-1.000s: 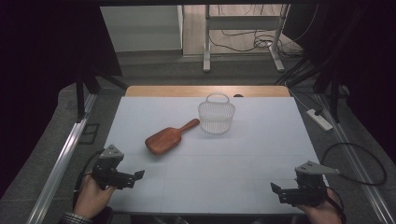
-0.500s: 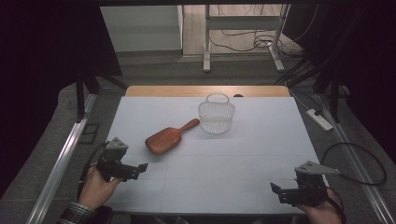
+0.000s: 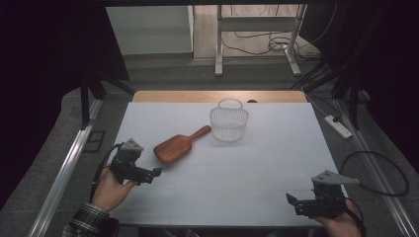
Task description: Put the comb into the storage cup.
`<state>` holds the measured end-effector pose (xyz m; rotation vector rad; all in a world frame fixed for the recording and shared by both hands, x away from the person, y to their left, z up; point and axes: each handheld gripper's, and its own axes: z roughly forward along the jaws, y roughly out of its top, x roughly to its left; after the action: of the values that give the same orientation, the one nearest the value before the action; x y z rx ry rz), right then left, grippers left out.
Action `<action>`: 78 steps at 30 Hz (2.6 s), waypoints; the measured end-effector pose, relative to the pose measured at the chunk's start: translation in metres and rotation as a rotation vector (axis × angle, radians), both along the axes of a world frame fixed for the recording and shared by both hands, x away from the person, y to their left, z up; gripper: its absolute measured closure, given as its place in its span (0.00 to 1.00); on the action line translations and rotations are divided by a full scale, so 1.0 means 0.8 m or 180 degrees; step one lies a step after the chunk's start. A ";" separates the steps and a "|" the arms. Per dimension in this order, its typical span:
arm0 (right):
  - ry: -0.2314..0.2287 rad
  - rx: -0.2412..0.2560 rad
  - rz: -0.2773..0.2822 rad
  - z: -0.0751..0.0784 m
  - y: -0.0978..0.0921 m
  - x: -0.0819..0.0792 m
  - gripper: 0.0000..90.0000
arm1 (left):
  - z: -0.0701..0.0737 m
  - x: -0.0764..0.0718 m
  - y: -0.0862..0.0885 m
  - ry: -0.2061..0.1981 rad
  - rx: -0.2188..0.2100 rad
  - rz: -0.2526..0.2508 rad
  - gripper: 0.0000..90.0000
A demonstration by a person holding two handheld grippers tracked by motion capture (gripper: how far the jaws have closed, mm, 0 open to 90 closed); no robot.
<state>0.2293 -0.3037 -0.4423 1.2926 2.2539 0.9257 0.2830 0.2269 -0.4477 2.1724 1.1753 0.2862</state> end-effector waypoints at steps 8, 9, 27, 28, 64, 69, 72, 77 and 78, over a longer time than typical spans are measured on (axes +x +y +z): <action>0.0003 0.0004 -0.0002 0.000 0.000 0.000 0.00 | 0.003 0.016 -0.007 0.0026 0.0000 -0.0094 0.00; 0.0002 0.0007 -0.0001 0.000 0.000 0.000 0.00 | 0.003 0.017 -0.008 0.0015 0.0012 -0.0110 0.00; 0.0008 0.0003 0.0015 0.000 0.000 0.000 0.00 | 0.005 0.050 -0.027 0.0073 0.0032 -0.0253 0.00; 0.0008 0.0003 0.0016 0.000 0.000 0.000 0.00 | 0.005 0.052 -0.028 0.0077 0.0036 -0.0254 0.00; 0.0033 0.0011 0.0046 -0.001 0.000 0.001 0.00 | 0.004 0.121 -0.078 0.0184 0.0081 -0.0503 0.00; 0.0036 0.0008 0.0049 -0.001 0.000 0.001 0.00 | 0.005 0.129 -0.084 0.0180 0.0068 -0.0534 0.00; 0.0034 0.0006 0.0051 -0.001 0.000 0.001 0.00 | 0.005 0.133 -0.088 0.0184 0.0038 -0.0534 0.00; 0.0034 0.0007 0.0052 -0.001 0.000 0.001 0.00 | 0.005 0.141 -0.095 0.0185 0.0047 -0.0554 0.00; 0.0035 0.0007 0.0053 -0.001 0.000 0.001 0.00 | 0.005 0.143 -0.097 0.0185 0.0054 -0.0568 0.00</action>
<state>0.2300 -0.3036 -0.4429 1.2847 2.2758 0.9294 0.3973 0.1496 -0.4434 2.2961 1.0045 0.1575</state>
